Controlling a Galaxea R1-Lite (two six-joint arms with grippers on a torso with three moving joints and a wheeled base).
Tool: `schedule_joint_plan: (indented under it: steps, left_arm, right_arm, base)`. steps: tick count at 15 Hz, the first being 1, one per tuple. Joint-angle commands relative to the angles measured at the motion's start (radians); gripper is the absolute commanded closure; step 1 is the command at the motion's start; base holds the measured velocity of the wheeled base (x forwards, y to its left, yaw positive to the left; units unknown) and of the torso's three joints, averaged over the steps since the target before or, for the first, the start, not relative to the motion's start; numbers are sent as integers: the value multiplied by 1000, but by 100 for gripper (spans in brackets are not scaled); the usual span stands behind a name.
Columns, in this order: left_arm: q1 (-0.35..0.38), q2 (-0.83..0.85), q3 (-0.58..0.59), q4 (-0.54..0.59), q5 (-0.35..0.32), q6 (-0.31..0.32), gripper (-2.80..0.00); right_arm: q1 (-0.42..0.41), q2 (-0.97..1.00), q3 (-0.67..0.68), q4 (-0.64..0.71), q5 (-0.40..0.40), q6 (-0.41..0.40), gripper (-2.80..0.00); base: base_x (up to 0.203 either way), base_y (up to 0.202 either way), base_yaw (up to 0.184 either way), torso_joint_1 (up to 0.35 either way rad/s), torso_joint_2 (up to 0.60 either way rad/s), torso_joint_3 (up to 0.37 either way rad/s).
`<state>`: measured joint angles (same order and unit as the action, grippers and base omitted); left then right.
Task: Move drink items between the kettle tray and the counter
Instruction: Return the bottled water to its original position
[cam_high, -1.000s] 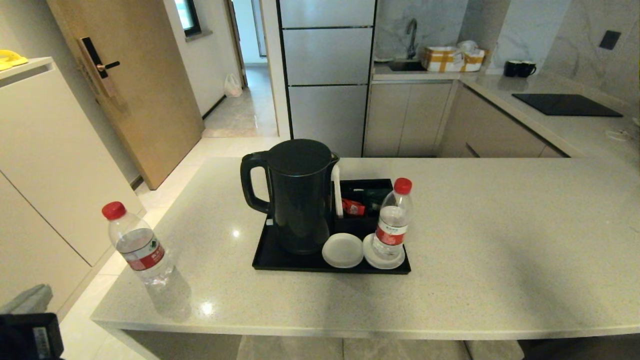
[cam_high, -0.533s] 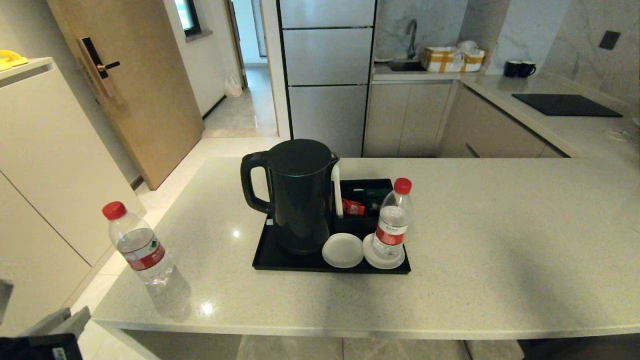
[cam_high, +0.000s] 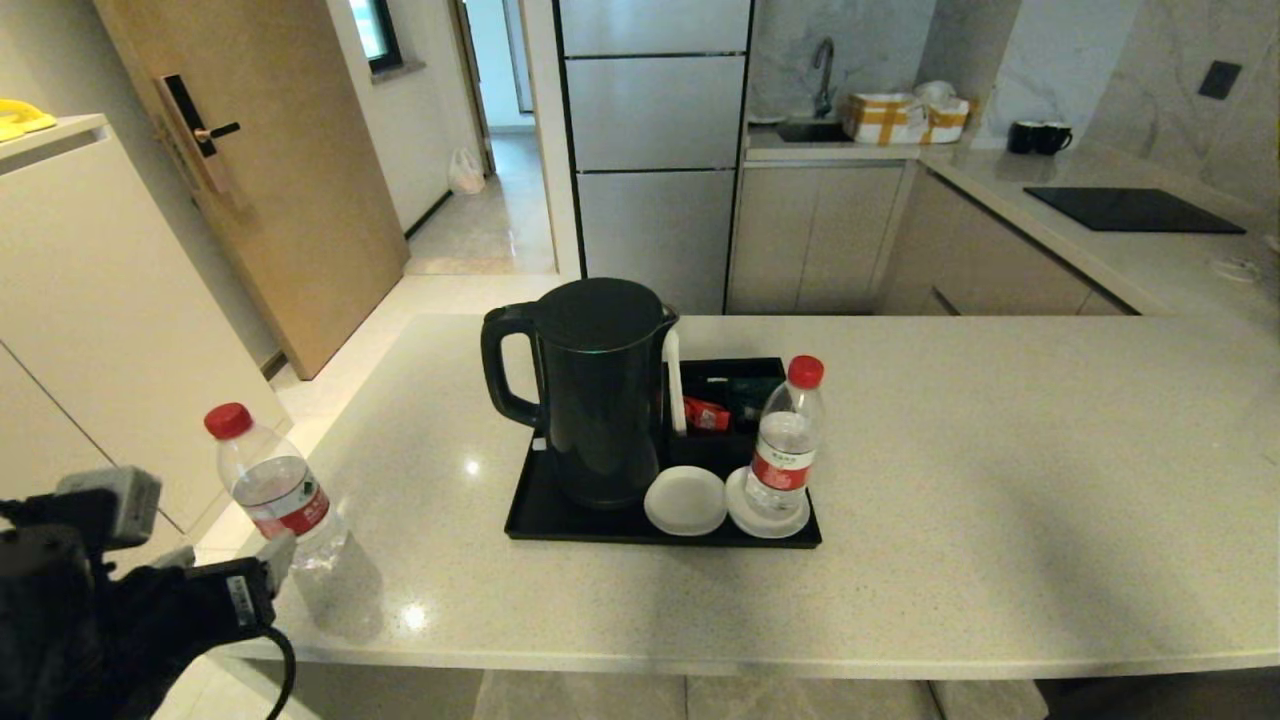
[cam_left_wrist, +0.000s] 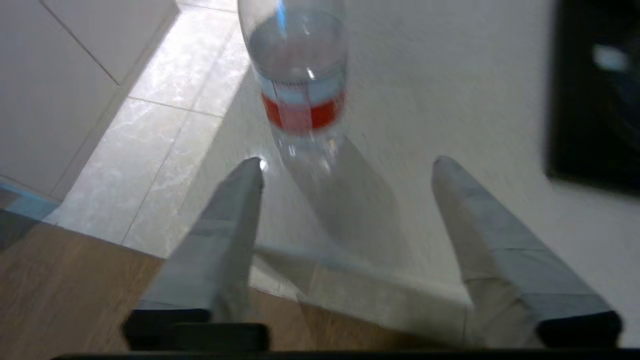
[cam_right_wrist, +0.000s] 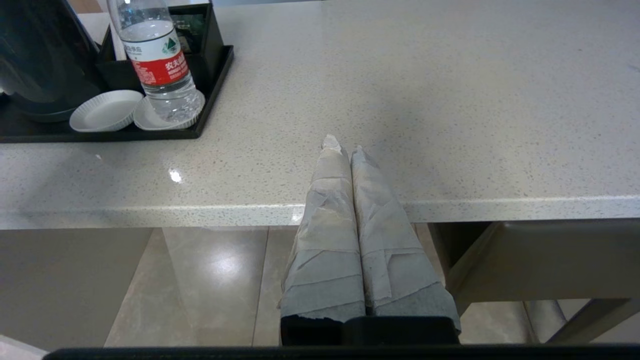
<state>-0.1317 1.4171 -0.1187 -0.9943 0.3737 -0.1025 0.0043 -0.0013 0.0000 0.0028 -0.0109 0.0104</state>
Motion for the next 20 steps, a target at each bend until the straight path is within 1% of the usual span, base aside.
schedule_joint_plan:
  steps: [1, 2, 4, 11, 15, 20]
  left_arm:
    - [81, 277, 4, -295, -10, 49, -280]
    - [113, 332, 4, -404, -16, 82, -280]
    - [158, 402, 6, -531, -21, 146, -280]
    - [162, 460, -39, -536, -23, 157, -280]
    - [162, 552, -135, -536, -27, 192, -280]
    - [170, 604, -209, -536, -25, 222, -280]
  right_arm:
    - [0, 0, 0, 0, 0, 0, 0]
    - [0, 0, 0, 0, 0, 0, 0]
    - [0, 0, 0, 0, 0, 0, 0]
    - [0, 0, -1, 0, 0, 0, 0]
    - [0, 0, -2, 0, 0, 0, 0]
    - [0, 0, -1, 0, 0, 0, 0]
  base:
    - [0, 0, 0, 0, 0, 0]
    - [0, 0, 0, 0, 0, 0]
    - [0, 0, 0, 0, 0, 0]
    - [0, 0, 0, 0, 0, 0]
    - [0, 0, 0, 0, 0, 0]
    - [0, 0, 0, 0, 0, 0]
